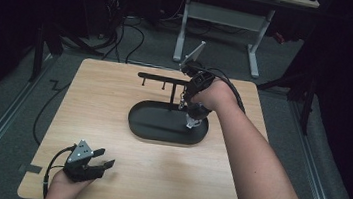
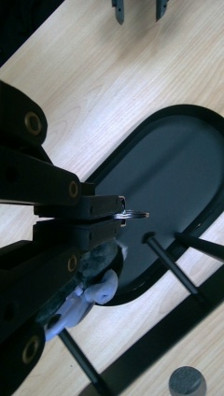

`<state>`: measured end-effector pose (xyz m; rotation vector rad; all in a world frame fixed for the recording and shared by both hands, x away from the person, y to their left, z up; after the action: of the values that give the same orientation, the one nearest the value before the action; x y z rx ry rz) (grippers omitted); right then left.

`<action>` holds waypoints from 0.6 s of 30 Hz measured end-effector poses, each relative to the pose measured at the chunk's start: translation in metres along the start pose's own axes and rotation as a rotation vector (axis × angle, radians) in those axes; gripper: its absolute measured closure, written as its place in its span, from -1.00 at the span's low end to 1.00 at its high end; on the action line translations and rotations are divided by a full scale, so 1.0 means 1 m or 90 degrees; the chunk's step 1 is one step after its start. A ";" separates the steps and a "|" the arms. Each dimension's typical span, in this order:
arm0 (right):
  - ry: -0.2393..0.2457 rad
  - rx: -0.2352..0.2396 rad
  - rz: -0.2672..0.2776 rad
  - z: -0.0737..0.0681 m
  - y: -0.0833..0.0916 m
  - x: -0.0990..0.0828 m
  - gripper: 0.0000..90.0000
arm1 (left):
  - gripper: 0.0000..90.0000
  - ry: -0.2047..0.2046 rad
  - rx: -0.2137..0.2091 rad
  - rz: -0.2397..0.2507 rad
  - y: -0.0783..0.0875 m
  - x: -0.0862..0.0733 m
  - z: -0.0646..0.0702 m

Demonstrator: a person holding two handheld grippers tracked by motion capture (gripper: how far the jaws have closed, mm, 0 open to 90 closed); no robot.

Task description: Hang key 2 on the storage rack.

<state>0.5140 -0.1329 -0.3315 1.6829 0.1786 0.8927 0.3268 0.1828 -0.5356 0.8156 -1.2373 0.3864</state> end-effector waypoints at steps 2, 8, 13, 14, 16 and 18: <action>-0.002 0.000 0.002 0.000 -0.001 0.002 0.98 | -0.06 0.002 0.001 0.001 0.000 0.000 0.000; -0.003 -0.003 0.008 0.005 -0.003 0.006 0.98 | -0.06 0.001 0.000 0.001 0.000 0.000 0.000; -0.018 -0.002 0.013 0.008 -0.004 0.007 0.98 | -0.06 0.001 0.000 0.001 0.000 -0.001 0.000; -0.012 -0.001 0.014 0.009 -0.005 0.007 0.98 | -0.06 0.000 0.001 -0.001 0.000 -0.001 0.000; -0.024 -0.005 0.012 0.010 -0.005 0.007 0.98 | -0.06 0.000 0.000 0.000 0.000 -0.001 0.000; -0.023 -0.007 0.017 0.012 -0.005 0.007 0.98 | -0.06 -0.001 0.000 0.000 -0.001 -0.001 0.000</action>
<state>0.5288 -0.1368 -0.3334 1.6941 0.1268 0.8814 0.3268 0.1824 -0.5365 0.8165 -1.2384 0.3856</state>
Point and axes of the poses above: each handheld gripper's, and its own axes: y roughly backward along the jaws, x roughly out of its top, z roughly to its right, the point moved 2 cm from there along -y, roughly forward along the jaws, and after that the axes turned 14 degrees about z, right-handed, at the moved point
